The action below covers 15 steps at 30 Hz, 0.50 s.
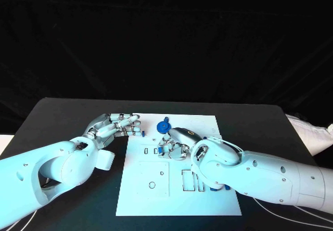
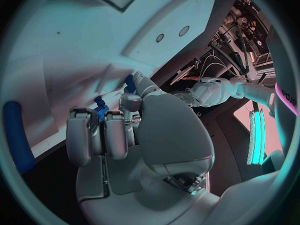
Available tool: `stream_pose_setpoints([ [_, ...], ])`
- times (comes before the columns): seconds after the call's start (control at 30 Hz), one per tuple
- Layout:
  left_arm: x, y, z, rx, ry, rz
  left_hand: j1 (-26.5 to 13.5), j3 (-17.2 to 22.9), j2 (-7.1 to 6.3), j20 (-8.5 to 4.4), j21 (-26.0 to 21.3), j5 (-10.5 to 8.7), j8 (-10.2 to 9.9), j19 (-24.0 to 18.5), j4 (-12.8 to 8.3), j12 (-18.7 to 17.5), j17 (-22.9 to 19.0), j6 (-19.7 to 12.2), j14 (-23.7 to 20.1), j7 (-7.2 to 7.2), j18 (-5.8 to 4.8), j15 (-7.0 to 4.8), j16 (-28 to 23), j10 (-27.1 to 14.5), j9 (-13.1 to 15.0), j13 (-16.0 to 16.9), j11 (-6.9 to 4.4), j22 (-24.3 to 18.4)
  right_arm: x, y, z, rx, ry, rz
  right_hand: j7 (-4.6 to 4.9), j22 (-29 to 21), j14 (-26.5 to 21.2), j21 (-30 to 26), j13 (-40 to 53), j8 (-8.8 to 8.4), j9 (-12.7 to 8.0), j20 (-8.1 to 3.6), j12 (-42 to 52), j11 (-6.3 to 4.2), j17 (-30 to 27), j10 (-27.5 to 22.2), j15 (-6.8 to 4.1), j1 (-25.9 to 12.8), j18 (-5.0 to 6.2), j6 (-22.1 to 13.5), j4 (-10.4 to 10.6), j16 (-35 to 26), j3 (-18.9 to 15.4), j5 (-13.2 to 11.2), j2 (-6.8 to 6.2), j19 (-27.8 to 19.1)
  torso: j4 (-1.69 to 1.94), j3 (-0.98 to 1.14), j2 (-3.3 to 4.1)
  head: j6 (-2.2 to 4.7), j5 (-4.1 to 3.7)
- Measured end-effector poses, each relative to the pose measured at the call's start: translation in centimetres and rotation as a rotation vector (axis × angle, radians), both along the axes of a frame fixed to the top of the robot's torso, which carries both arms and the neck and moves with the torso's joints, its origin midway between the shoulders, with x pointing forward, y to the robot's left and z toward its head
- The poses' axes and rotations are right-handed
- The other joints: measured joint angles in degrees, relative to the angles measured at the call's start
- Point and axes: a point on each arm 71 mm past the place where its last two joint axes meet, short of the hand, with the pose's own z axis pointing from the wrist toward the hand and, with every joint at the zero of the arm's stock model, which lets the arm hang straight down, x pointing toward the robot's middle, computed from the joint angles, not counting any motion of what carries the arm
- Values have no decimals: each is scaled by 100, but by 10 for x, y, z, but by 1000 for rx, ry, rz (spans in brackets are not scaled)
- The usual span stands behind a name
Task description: Assemble the parts on the task board
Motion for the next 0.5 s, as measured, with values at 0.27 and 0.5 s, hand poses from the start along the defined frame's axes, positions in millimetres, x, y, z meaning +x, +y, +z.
stream_pose_setpoints([
  [0.27, 0, 0, 0, -1, 0, -1, 0, 0, 0, 0, 0, 0, 0, 0, 0, 0, 0, 0, 0, 0, 0, 0, 0, 0, 0, 0, 0, 0, 0, 1, 1, -18, -5, -7, -3, 0, 0, -22, -40, -7, 3, 0, -66, 0, -1, 0, 0, -82, 0, 2, 8, -45, 8, 49, -82, -41, -1, 0, 2, -9, -3],
  [0.5, 0, -1, 0, -1, 0, -2, 0, 0, 0, 0, 0, 0, 1, 0, 0, 0, -1, 0, 0, 0, 0, 0, 0, 0, 0, 0, 0, -5, 0, 0, 0, -36, -5, -27, 52, -1, 0, -87, -149, -52, -24, 12, -243, 32, -1, -76, 0, -217, 0, -89, 74, -110, -22, 71, -199, -133, 0, 0, 3, -20, -8],
])
